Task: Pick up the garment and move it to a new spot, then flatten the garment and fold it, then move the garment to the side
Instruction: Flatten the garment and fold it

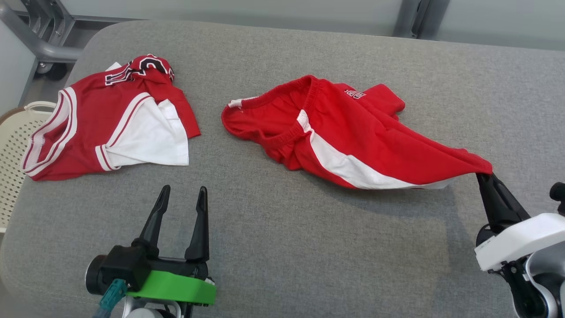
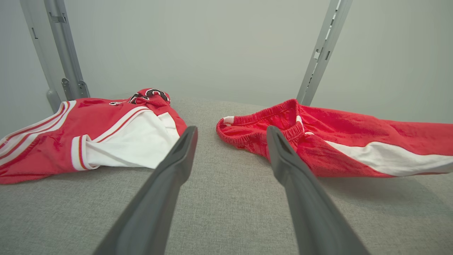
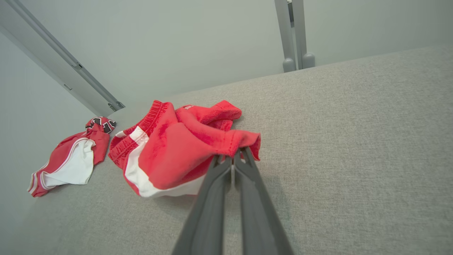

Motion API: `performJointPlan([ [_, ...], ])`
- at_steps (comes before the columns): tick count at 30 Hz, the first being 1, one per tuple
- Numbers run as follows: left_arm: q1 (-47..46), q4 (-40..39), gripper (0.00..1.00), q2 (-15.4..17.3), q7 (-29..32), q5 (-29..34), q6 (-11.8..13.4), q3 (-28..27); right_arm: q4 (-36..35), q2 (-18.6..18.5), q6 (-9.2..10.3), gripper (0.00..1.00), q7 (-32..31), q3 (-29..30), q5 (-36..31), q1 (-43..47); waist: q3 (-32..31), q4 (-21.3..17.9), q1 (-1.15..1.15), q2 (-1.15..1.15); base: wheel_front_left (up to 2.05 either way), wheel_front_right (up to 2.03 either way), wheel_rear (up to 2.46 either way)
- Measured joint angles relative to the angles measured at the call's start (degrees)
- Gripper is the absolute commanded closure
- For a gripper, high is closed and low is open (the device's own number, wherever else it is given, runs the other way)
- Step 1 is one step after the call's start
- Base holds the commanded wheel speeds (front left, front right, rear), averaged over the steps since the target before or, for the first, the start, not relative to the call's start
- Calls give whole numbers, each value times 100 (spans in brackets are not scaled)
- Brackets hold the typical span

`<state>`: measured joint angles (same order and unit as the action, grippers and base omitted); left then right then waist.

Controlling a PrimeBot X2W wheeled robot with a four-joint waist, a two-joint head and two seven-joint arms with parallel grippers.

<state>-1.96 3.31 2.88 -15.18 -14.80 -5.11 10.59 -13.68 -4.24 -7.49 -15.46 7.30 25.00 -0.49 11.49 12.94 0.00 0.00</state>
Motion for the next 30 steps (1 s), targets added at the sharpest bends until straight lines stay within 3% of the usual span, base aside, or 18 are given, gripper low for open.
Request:
performJointPlan([
  [3,-2,-10,0,0,0,-31,1,-10,-528,78,0,100,-670,247,115,172,-22,27,0,0,0,0,0],
  [6,-3,-8,0,1,0,-44,1,0,-376,87,0,100,-1018,324,-110,-5,-2,38,0,0,0,0,0],
  [19,-177,-8,0,-1,0,-171,25,190,2694,15,1,100,-1282,417,-799,-2525,208,372,0,0,0,0,0],
  [20,-179,0,0,0,0,-172,26,196,2896,-4,0,72,-1232,457,-956,-2618,219,416,0,0,0,0,0],
  [21,-179,3,0,0,0,-174,26,203,3103,-34,0,0,-1174,522,-1127,-2697,228,460,0,0,0,0,0],
  [24,-180,14,0,0,0,-174,59,213,3552,-144,1,0,-994,610,-1607,-2840,239,583,0,0,0,0,0],
  [30,-75,2,0,0,0,-164,104,76,3676,-36,-1,0,-365,625,-1593,-2858,134,634,0,0,0,0,0],
])
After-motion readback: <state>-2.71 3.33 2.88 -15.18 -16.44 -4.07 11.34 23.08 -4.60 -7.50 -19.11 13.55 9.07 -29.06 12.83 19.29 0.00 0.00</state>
